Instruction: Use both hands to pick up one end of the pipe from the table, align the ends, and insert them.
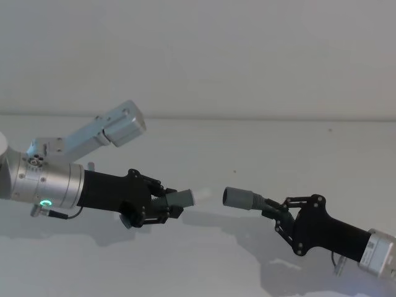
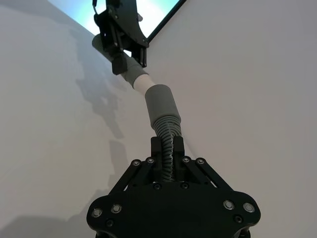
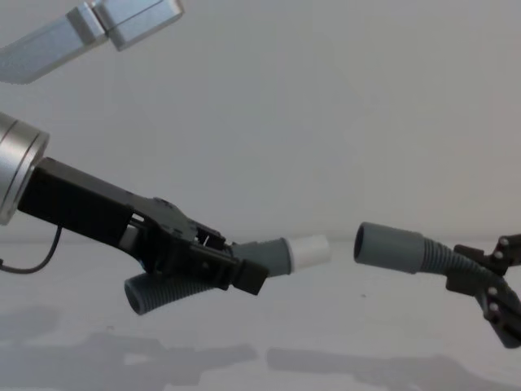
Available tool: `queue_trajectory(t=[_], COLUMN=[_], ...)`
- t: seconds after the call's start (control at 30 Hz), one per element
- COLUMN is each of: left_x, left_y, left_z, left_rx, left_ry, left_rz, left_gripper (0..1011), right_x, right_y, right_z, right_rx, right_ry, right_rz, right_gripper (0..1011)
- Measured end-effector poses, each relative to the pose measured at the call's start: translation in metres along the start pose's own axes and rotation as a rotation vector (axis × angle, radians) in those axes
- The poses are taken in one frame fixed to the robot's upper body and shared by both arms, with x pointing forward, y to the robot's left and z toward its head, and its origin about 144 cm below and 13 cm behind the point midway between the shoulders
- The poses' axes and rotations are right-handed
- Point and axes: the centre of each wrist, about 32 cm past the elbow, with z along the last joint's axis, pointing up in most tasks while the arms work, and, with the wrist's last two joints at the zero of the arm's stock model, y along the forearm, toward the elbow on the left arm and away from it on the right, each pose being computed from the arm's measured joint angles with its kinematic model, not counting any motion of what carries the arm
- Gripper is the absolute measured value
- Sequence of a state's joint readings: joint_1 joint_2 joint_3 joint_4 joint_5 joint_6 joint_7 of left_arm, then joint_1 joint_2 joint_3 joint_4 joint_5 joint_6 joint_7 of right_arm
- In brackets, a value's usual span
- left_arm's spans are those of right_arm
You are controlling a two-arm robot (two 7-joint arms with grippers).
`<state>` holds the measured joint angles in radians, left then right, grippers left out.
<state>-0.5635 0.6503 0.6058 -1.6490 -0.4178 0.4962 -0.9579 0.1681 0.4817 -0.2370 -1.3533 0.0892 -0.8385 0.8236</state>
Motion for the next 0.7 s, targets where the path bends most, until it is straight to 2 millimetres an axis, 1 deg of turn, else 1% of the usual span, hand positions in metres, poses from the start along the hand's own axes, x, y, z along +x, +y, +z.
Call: queue_trajectory(t=[0.7], left_x=[0.0025], left_y=[-0.0045], left_z=[0.0006], left_rx=[-0.009], left_ry=[0.0], left_rz=[-0.042], left_gripper=[371], right_x=[-0.0006], right_y=[0.0033], right_z=[-0.001], right_rx=[-0.032], right_ry=[-0.077], right_rz=[0.014], right_gripper=[110])
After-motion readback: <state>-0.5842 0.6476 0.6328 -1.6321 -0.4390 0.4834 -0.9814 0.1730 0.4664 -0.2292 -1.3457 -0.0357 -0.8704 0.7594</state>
